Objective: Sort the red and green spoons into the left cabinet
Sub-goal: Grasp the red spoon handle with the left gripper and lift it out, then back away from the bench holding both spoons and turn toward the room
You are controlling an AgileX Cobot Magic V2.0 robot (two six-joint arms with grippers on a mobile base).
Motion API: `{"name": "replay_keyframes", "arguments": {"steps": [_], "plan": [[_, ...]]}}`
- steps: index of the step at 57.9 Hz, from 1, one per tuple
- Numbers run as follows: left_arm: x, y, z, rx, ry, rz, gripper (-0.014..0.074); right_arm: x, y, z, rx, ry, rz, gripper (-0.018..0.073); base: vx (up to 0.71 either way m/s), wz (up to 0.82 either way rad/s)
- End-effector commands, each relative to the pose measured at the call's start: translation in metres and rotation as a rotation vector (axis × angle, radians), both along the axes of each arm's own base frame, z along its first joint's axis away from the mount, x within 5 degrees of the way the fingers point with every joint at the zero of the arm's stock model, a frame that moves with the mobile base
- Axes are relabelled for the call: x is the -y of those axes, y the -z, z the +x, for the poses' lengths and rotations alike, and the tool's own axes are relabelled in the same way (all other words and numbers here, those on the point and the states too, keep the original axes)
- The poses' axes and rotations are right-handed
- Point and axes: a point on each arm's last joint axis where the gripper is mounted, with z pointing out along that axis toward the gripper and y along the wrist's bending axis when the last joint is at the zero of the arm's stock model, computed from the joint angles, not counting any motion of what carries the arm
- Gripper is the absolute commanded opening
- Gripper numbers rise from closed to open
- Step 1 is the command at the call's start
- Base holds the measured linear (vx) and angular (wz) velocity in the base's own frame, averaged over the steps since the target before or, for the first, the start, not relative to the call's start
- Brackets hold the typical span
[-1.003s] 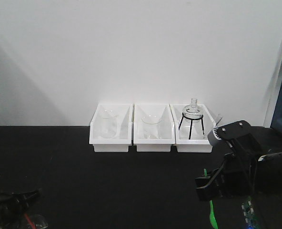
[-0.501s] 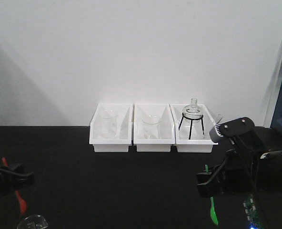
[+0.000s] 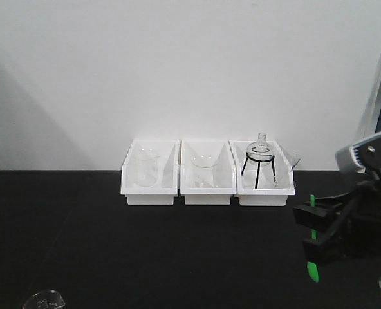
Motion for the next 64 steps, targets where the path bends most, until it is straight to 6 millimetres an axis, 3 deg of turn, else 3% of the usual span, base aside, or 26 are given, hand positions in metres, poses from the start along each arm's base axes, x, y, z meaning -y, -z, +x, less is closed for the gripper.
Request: {"name": "replay_keyframes", "arguments": {"steps": [1, 16, 27, 28, 64], "plan": [[0.005, -0.019, -0.015, 0.078, 0.056, -0.008, -0.0006, 0.011, -0.016, -0.021, 0.152, 0.075, 0.040, -0.0003, 0.00, 0.00], [0.010, -0.020, -0.048, 0.076, 0.170, -0.038, -0.0006, 0.028, -0.002, -0.085, 0.285, 0.119, 0.062, -0.0003, 0.00, 0.00], [0.008, 0.004, -0.073, 0.102, 0.211, -0.107, -0.0006, 0.036, 0.009, -0.122, 0.360, 0.119, 0.084, -0.0003, 0.00, 0.00], [0.006, 0.015, -0.083, 0.124, 0.212, -0.111, -0.0006, 0.039, 0.014, -0.133, 0.383, 0.119, 0.091, -0.0003, 0.00, 0.00], [0.003, 0.023, -0.091, 0.147, 0.211, -0.115, -0.0006, 0.039, 0.019, -0.140, 0.382, 0.104, 0.093, -0.0003, 0.00, 0.00]]}}
